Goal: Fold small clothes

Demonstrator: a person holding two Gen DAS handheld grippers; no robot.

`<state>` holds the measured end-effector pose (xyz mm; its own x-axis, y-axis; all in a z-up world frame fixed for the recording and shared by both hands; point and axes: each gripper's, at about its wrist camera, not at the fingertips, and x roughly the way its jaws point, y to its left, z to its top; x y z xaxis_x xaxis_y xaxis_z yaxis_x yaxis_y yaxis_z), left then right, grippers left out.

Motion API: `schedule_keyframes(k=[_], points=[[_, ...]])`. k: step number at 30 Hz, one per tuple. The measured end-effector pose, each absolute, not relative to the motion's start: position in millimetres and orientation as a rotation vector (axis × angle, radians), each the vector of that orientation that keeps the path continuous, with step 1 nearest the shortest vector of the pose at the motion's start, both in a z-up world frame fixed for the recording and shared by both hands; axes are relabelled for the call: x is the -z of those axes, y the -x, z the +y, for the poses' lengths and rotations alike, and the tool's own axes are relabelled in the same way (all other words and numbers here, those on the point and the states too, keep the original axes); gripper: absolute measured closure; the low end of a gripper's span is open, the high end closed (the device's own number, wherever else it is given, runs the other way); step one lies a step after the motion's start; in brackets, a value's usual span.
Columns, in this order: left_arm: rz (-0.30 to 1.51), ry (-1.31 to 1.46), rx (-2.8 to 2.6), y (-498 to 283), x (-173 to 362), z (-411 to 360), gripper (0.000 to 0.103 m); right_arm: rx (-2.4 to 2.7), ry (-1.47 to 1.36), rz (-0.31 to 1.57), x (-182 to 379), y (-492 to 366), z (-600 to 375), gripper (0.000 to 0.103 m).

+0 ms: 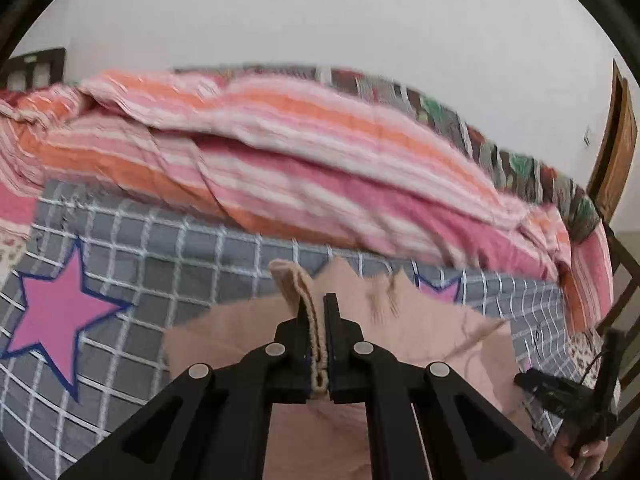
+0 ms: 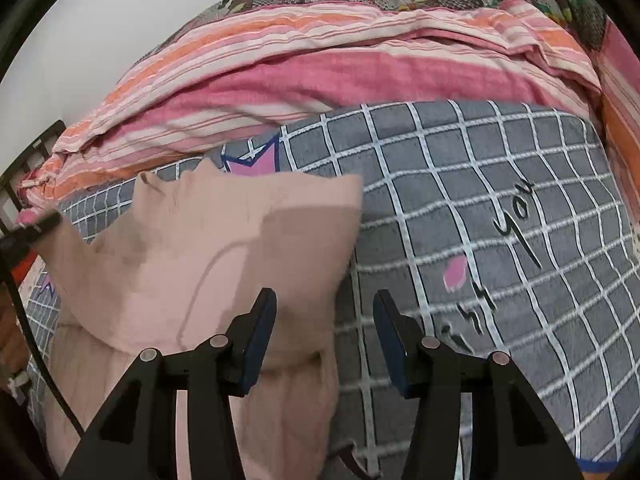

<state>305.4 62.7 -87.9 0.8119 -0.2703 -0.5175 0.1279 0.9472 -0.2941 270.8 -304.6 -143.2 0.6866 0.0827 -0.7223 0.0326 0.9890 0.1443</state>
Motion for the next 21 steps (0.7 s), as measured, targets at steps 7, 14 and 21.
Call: schedule_keyframes(k=[7,14,21], points=[[0.824,0.233,0.118,-306,156,93,0.097,-0.033,-0.143,0.888,158,-297,-298,0.053],[0.815,0.244,0.126,-308,158,93,0.097,-0.082,-0.107,0.884,160,-310,-287,0.089],[0.743,0.215,0.126,-314,141,82,0.097,-0.109,-0.182,0.805,149,-311,-302,0.091]])
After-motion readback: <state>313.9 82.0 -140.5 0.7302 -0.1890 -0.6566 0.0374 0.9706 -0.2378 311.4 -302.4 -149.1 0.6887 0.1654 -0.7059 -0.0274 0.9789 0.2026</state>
